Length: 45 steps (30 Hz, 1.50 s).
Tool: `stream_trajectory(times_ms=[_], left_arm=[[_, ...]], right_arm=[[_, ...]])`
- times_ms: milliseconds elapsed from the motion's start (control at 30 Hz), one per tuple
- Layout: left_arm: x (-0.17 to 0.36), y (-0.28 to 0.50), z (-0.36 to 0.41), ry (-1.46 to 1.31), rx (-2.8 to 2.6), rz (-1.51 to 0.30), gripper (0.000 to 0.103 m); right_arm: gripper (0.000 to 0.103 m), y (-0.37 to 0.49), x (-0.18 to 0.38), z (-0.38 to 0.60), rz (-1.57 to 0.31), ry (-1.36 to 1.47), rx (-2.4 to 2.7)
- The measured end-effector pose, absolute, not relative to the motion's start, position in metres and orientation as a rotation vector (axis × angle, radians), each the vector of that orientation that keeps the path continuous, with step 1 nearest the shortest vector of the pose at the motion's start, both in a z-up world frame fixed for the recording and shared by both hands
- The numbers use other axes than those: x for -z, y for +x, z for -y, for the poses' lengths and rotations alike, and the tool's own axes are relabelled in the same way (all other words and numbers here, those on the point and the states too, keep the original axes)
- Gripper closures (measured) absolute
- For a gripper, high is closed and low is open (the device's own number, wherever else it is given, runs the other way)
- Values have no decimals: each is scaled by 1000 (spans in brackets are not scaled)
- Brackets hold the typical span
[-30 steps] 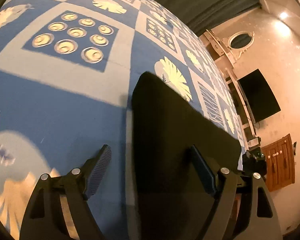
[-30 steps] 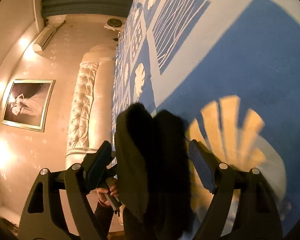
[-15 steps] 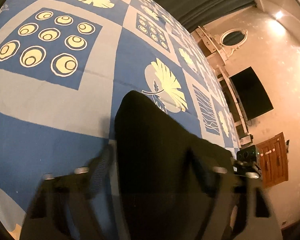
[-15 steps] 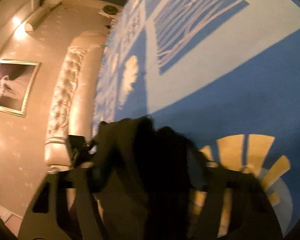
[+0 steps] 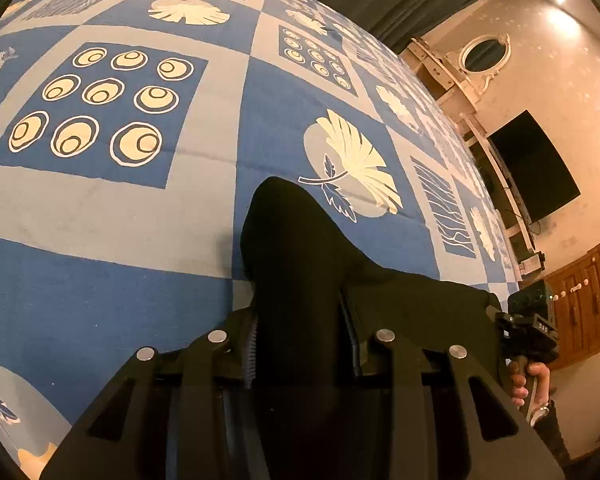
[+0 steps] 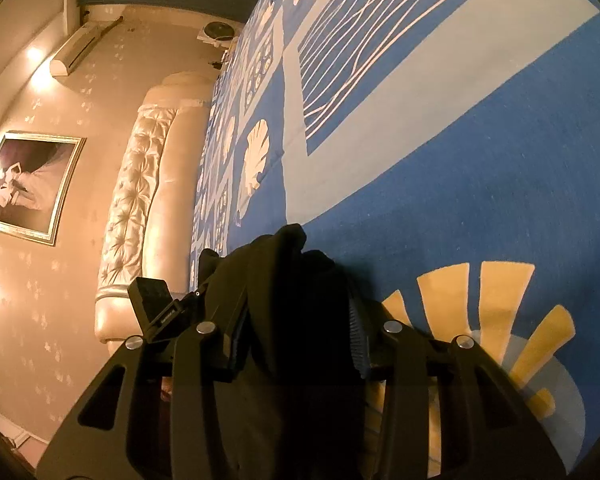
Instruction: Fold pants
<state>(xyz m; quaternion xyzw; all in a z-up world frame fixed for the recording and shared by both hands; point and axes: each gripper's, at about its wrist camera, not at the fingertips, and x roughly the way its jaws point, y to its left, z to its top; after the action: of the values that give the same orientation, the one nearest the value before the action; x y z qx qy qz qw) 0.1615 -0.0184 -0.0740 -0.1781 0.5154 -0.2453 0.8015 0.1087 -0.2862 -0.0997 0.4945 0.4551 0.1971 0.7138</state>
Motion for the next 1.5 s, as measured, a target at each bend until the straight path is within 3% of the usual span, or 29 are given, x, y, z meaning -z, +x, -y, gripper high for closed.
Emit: stream_trajectory(times_ms=[333,1500], left_arm=[[72,167,11,-393,523,-1106,74],[76,220,-41,-434,444,-1091,74]], right_arm=[[64,110,98,282,-1007,1090,-427],[64,158,93,240,-1016,1084,-457]])
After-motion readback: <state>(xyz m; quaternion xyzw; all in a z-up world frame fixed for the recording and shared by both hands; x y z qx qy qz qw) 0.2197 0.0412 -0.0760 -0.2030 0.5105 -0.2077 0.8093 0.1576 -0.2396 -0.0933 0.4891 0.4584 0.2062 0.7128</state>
